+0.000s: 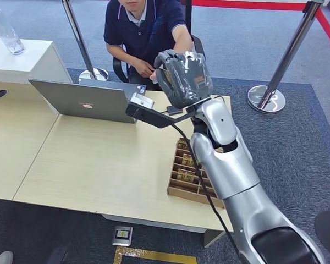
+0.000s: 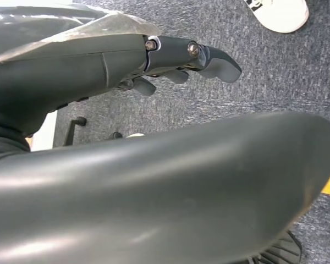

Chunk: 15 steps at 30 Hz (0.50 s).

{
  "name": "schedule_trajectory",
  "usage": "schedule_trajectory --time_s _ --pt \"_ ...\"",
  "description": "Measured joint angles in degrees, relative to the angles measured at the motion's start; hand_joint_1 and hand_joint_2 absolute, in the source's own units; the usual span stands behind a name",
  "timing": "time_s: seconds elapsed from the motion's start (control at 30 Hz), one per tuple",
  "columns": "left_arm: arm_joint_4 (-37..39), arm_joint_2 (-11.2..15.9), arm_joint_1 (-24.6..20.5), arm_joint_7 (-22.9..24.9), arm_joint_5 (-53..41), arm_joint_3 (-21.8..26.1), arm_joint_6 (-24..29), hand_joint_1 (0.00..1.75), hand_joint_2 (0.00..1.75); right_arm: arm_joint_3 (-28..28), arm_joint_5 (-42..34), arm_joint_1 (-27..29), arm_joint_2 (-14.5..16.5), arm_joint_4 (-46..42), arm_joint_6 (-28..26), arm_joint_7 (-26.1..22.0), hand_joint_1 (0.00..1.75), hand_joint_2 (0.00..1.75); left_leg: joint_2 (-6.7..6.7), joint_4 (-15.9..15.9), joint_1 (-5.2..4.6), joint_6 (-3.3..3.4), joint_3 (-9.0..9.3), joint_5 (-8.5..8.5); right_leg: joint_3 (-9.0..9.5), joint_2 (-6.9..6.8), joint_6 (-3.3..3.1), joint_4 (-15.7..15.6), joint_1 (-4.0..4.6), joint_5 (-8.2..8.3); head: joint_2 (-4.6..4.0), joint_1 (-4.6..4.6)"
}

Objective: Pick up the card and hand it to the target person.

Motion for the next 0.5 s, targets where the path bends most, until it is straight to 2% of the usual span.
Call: schedule_trajectory --time_s 0.2,0.5 --pt "0.04 0.0 0.01 -0.03 0.1 0.0 0.68 0.0 0.0 0.39 -0.63 -3.19 2.41 5.78 -1.67 -0.23 1.75 1.75 -0.01 0.01 0.0 0.0 0.0 0.0 0.0 0.0 0.0 -0.01 0.0 0.0 0.0 0.01" --pt "0.13 0.0 0.05 -0.06 -0.16 -0.01 0.88 0.0 0.0 0.45 -1.02 -3.88 2.83 10.35 -4.0 0.46 1.75 1.75 -0.01 0.02 0.0 0.0 0.0 0.0 0.0 0.0 0.0 -0.02 0.0 0.0 0.0 0.01"
